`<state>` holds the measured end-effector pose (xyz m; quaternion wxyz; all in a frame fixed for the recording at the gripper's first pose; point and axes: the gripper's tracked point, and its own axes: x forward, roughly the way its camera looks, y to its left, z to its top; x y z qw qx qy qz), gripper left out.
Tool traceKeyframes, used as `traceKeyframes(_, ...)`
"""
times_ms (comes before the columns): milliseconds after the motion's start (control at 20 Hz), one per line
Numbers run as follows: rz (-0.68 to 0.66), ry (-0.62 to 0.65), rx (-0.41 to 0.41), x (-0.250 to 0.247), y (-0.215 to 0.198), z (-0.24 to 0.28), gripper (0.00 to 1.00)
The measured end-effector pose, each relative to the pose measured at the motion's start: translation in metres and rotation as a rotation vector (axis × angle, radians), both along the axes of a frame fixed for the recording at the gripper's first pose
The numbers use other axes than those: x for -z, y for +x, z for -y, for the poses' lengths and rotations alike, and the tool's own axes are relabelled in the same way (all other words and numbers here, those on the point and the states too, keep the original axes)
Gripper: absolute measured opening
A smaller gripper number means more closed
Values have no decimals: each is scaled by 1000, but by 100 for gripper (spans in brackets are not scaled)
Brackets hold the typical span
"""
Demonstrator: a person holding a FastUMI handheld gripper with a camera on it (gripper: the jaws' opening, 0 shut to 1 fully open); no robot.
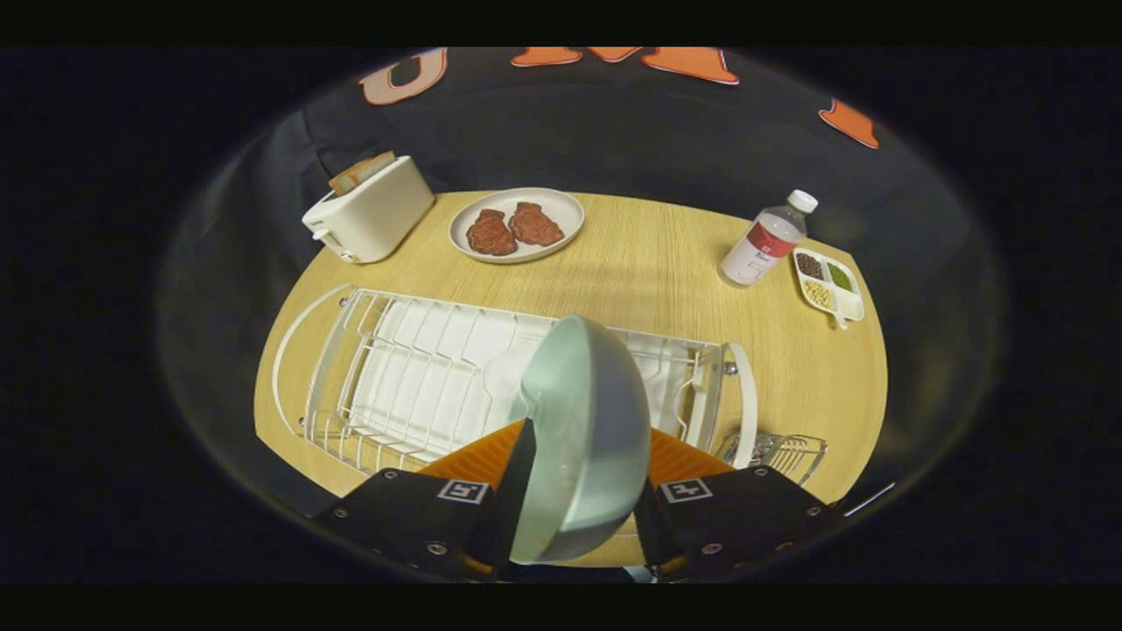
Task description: Take the plate from the dish rack, then take the spoon from the basket and place it into the plate.
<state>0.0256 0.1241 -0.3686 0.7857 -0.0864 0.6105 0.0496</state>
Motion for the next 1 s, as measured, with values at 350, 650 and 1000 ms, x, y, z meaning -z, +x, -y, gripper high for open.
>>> traceKeyframes(350, -14, -99, 91, -5, -11, 13, 36)
traceKeyframes(650, 52, -136, 141, -33, -3, 27, 35)
traceKeyframes(1000, 121, -124, 158, -72, -19, 44, 35)
